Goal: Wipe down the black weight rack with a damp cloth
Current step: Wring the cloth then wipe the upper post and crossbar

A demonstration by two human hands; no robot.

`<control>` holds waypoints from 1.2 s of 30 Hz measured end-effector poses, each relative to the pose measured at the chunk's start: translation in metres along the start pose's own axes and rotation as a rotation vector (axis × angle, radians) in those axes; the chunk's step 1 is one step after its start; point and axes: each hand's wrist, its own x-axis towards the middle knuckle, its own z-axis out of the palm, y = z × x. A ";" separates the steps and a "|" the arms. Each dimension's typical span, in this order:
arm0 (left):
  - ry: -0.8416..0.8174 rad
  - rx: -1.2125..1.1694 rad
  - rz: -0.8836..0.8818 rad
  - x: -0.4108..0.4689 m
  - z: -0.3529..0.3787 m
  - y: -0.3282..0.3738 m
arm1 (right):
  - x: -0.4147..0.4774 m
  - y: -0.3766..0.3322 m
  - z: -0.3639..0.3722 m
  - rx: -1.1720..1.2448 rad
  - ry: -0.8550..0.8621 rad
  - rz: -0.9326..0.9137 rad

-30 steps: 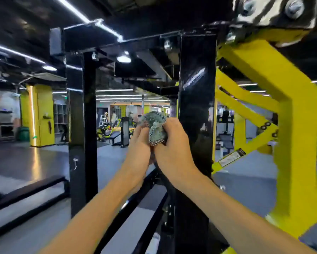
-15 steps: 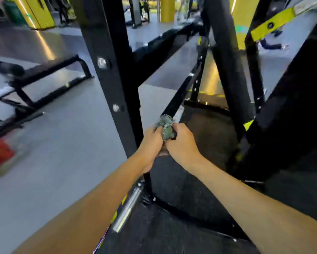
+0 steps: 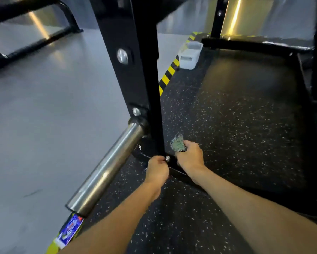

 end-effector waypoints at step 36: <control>-0.392 -0.669 -0.077 0.039 0.140 -0.005 | 0.045 0.060 -0.095 -0.259 -0.158 -0.380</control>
